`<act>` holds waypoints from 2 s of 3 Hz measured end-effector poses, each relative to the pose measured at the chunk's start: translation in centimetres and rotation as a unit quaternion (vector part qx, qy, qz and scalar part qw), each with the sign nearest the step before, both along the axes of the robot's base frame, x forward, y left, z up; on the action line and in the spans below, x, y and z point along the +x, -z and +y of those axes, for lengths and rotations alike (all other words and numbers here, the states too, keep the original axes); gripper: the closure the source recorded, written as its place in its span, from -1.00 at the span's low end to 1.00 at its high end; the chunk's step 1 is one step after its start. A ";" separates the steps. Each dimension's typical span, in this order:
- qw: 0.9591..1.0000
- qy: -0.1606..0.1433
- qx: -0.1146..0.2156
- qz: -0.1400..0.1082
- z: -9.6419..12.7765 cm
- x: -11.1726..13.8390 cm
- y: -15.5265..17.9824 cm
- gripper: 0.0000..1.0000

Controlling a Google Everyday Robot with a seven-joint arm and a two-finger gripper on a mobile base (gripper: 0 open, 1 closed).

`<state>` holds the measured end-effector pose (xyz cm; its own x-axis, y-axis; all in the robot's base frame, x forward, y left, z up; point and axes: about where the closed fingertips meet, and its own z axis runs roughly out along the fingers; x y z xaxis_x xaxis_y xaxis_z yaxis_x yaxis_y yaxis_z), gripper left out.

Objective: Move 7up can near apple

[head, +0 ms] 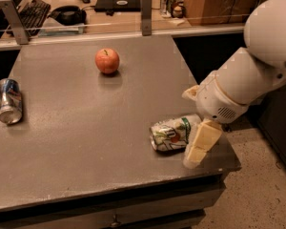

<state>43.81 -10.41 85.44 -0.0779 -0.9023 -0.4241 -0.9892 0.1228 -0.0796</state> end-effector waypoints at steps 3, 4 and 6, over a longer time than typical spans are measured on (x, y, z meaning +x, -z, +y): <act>0.999 0.001 0.003 -0.042 -1.4 3.6 0.7 0.30; 0.997 0.011 -0.003 -0.079 -3.1 6.0 -2.0 0.76; 0.991 0.030 -0.006 -0.129 -5.2 8.5 -7.5 1.00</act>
Offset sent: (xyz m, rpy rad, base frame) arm 0.0405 -0.0187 -0.0189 0.0059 -0.0722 -0.0092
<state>52.27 -15.61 92.95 -0.0215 -0.9044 -0.4261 -0.9270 0.1777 -0.3304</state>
